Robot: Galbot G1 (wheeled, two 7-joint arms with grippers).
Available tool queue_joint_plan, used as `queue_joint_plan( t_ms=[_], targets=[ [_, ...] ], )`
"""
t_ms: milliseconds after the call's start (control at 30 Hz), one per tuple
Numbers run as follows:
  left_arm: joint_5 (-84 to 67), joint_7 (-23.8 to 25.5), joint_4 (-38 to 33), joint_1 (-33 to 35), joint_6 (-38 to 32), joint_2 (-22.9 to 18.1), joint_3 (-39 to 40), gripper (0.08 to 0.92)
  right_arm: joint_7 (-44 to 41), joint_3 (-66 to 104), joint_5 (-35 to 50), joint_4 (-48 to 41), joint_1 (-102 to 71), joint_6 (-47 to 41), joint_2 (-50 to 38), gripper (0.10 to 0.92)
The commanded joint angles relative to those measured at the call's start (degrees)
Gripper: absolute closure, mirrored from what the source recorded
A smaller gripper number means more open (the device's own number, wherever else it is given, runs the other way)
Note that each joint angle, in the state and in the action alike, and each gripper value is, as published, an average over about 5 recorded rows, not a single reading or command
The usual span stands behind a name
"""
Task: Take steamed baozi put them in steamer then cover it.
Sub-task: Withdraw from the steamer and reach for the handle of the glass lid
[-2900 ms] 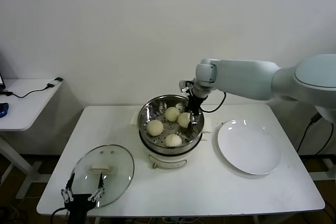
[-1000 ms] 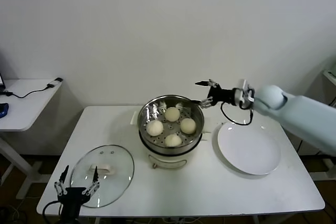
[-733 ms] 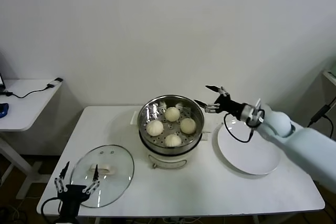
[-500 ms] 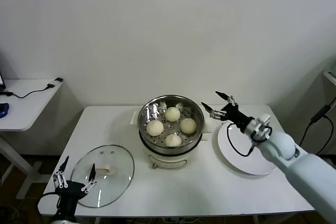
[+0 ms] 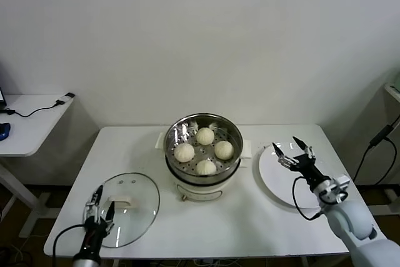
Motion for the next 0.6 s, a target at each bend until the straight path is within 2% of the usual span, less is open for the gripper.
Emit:
queue_joint_plan(
  t_ms=[33, 300, 600],
  targets=[
    [18.09, -4.96, 10.93, -6.03, 0.09, -1.23, 1.56, 0.177, 1.26, 6.53, -5.35, -1.03, -6.2, -0.27, 5.3, 0.203],
    [18.44, -4.93, 13.73, -7.47, 0.69, -0.73, 1.18, 0.177, 1.35, 6.15, -6.42, -1.61, -5.54, -0.1, 5.93, 0.203],
    [17.77, -7.04, 16.79, -11.68, 2.54, 0.55, 1.21, 0.177, 0.96, 6.02, -7.99, -2.11, -5.97, 0.44, 6.66, 0.203]
  ],
)
